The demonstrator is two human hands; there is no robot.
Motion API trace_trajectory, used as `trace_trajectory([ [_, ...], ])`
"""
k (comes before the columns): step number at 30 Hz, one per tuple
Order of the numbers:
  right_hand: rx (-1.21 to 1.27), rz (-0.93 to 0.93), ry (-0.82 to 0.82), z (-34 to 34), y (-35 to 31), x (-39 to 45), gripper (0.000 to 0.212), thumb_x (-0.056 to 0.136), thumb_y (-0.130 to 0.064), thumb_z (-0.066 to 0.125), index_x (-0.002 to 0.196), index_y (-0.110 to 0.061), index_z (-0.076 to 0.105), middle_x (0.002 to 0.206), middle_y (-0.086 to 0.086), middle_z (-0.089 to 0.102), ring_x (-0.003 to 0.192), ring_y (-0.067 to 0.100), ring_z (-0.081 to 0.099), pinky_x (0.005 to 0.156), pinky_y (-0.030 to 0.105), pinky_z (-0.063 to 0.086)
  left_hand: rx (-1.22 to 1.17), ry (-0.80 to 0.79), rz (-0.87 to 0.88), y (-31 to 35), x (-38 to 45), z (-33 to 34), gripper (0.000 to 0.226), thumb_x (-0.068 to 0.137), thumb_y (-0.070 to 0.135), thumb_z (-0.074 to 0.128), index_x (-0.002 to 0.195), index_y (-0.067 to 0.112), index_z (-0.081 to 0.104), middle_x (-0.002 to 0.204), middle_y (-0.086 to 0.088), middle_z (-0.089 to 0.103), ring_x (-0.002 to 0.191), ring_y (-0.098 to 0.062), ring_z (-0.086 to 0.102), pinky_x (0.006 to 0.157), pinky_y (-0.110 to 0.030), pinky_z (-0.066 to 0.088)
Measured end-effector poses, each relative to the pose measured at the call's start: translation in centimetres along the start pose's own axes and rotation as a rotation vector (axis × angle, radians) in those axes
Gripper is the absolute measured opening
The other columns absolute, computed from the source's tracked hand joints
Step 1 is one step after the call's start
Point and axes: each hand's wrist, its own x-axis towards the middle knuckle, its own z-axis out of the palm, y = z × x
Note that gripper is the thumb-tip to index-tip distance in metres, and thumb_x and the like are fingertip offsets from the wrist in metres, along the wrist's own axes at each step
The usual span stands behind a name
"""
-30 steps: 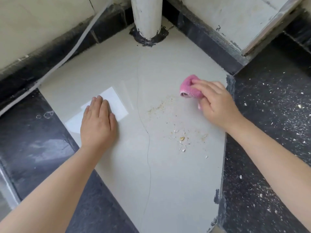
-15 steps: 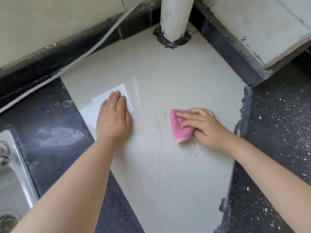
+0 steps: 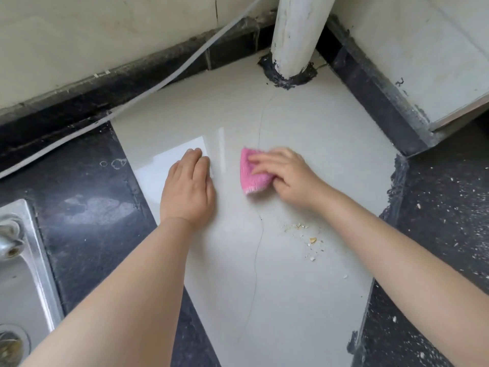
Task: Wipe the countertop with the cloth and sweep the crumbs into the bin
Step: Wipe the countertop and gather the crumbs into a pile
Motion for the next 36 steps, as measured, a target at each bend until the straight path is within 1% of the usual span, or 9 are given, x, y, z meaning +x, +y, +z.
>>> trace_trajectory([
  [3,0.095,-0.175,-0.148,0.6,0.3,-4.6,0.054,0.059,-0.013,0.024,0.087,-0.012,0.071,0.112,0.001,0.066,0.102,0.022,0.051,0.088,0.040,0.036,0.010,0.001,0.010,0.0,0.0,-0.1,0.042,0.079,0.016,0.026,0.098,-0.008,0.056,0.113,-0.026,0.055,0.101,-0.041,0.054,0.087,-0.036,0.030],
  [8,0.370,0.031,-0.453,-6.0,0.9,-6.1,0.043,0.063,-0.020,0.037,0.086,-0.047,0.061,0.103,-0.047,0.052,0.105,-0.013,0.048,0.092,0.010,0.037,0.001,-0.006,0.010,-0.1,-0.1,0.0,0.043,0.079,0.017,0.025,0.099,-0.007,0.055,0.114,-0.025,0.055,0.105,-0.041,0.053,0.090,-0.037,0.030],
  [10,0.526,0.107,-0.306,-8.2,0.8,-4.4,0.050,0.067,-0.011,0.046,0.081,-0.054,0.065,0.099,-0.040,0.059,0.100,0.006,0.059,0.080,0.016,0.045,0.002,-0.003,0.009,-0.1,-0.1,0.0,0.043,0.080,0.017,0.025,0.099,-0.007,0.056,0.114,-0.025,0.055,0.107,-0.040,0.052,0.090,-0.035,0.028],
  [12,0.504,0.140,-0.110,-8.0,0.6,-1.7,0.051,0.074,0.008,0.045,0.095,-0.034,0.067,0.112,-0.021,0.061,0.096,0.039,0.058,0.068,0.014,0.045,-0.001,-0.001,0.000,-0.1,-0.1,0.0,0.044,0.080,0.018,0.024,0.100,-0.007,0.056,0.116,-0.025,0.055,0.110,-0.040,0.051,0.092,-0.034,0.027],
  [17,-0.064,0.150,-0.012,-1.8,-1.0,1.9,0.063,0.061,-0.015,0.025,0.111,-0.016,0.063,0.143,0.003,0.039,0.131,0.024,0.032,0.109,0.032,0.017,0.012,-0.011,-0.016,-0.1,-0.2,0.1,0.051,0.080,0.022,0.022,0.105,-0.006,0.055,0.123,-0.024,0.052,0.117,-0.040,0.046,0.097,-0.037,0.028],
  [22,-0.106,-0.240,-0.087,1.6,-1.7,-4.6,0.046,0.062,-0.012,0.026,0.076,-0.012,0.071,0.111,0.007,0.067,0.102,0.036,0.059,0.089,0.051,0.031,0.013,-0.018,-0.025,0.0,-0.3,0.0,0.050,0.079,0.021,0.023,0.106,-0.006,0.055,0.122,-0.023,0.052,0.114,-0.040,0.047,0.096,-0.040,0.031],
  [26,-0.070,-0.298,-0.205,-0.8,-0.3,-8.8,0.040,0.061,-0.010,0.031,0.072,-0.017,0.068,0.099,0.004,0.071,0.093,0.029,0.065,0.084,0.044,0.038,0.012,-0.023,-0.040,0.2,-0.3,-0.2,0.040,0.080,0.011,0.032,0.108,-0.005,0.055,0.125,-0.022,0.050,0.114,-0.041,0.046,0.097,-0.042,0.033],
  [31,0.151,-0.041,0.162,-5.4,-0.9,-9.9,0.042,0.067,-0.007,0.032,0.090,-0.003,0.067,0.110,0.008,0.061,0.105,0.015,0.049,0.101,0.011,0.030,0.006,0.002,-0.043,0.4,-0.4,-0.2,0.041,0.081,0.011,0.032,0.112,-0.004,0.053,0.130,-0.019,0.047,0.119,-0.038,0.042,0.101,-0.038,0.029],
  [36,-0.219,-0.023,0.523,0.2,-6.6,-11.3,0.034,0.069,-0.003,0.038,0.085,0.002,0.067,0.092,0.017,0.068,0.076,0.034,0.061,0.069,0.035,0.054,-0.014,0.040,-0.020,0.2,-0.5,0.0,0.033,0.081,0.010,0.032,0.102,-0.003,0.055,0.123,-0.018,0.051,0.110,-0.035,0.046,0.096,-0.036,0.031],
])
